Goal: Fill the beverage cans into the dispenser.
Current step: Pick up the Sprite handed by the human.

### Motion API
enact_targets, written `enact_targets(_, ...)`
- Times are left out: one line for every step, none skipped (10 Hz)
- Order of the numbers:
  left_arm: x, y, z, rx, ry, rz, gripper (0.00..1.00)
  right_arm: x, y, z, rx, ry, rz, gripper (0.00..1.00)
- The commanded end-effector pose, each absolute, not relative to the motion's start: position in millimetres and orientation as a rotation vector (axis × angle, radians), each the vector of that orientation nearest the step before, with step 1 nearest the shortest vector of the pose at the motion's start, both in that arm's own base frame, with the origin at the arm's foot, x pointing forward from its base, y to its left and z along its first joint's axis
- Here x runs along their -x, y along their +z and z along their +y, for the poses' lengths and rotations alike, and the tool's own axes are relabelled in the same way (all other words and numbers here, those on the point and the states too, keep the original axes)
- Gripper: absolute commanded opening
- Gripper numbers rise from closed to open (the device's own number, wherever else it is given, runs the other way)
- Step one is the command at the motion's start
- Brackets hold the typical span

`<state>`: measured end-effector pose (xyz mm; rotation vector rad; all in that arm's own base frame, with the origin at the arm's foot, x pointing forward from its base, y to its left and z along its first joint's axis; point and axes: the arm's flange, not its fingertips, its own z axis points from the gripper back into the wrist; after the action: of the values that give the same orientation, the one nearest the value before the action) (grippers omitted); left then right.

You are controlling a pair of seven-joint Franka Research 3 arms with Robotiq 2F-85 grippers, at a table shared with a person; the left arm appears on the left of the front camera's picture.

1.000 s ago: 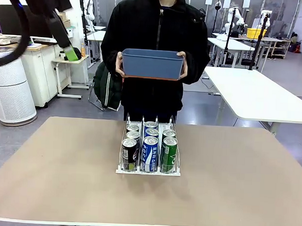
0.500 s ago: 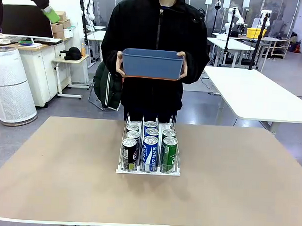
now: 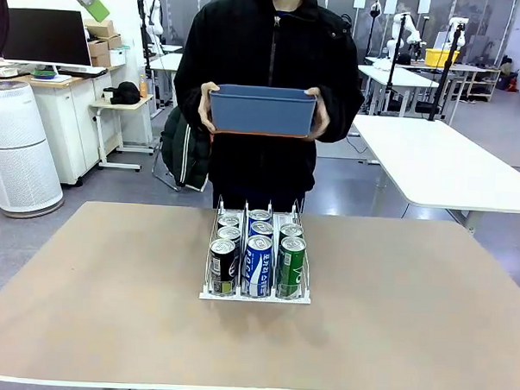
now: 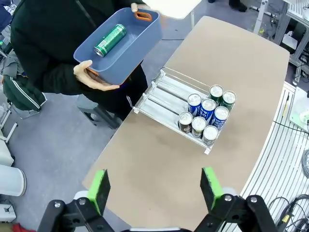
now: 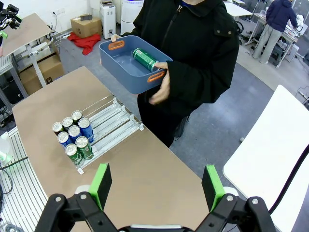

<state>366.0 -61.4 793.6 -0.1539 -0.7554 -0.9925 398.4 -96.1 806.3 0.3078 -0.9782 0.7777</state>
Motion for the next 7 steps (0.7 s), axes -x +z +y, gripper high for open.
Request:
enact_targets(-365.5, 795.4, -59.5, 0.151, -0.990, -0.758, 1.00, -397.7, 804.6, -94.4, -0.315, 0.782, -0.978, 1.00)
enact_targets(-365.5, 795.4, -59.5, 0.151, -0.990, -0.758, 1.00, -397.7, 804.6, -94.4, -0.315, 0.782, -0.978, 1.00)
enact_targets(-365.5, 795.4, -59.5, 0.151, -0.990, -0.758, 1.00, -397.7, 804.6, -94.4, -0.315, 0.782, -0.978, 1.00)
enact_targets(-365.5, 795.4, -59.5, 0.151, -0.990, -0.758, 1.00, -397.7, 804.6, -94.4, -0.315, 0.782, -0.978, 1.00)
enact_targets(-365.5, 795.4, -59.5, 0.151, -0.990, -0.758, 1.00, -397.7, 804.6, -94.4, -0.315, 0.782, -0.978, 1.00)
enact_targets(-365.5, 795.4, -59.5, 0.151, -0.990, -0.758, 1.00, -397.7, 804.6, -94.4, -0.315, 0.782, -0.978, 1.00)
enact_targets(-365.5, 795.4, -59.5, 0.151, -0.990, -0.758, 1.00, -397.7, 804.6, -94.4, -0.315, 0.782, -0.978, 1.00)
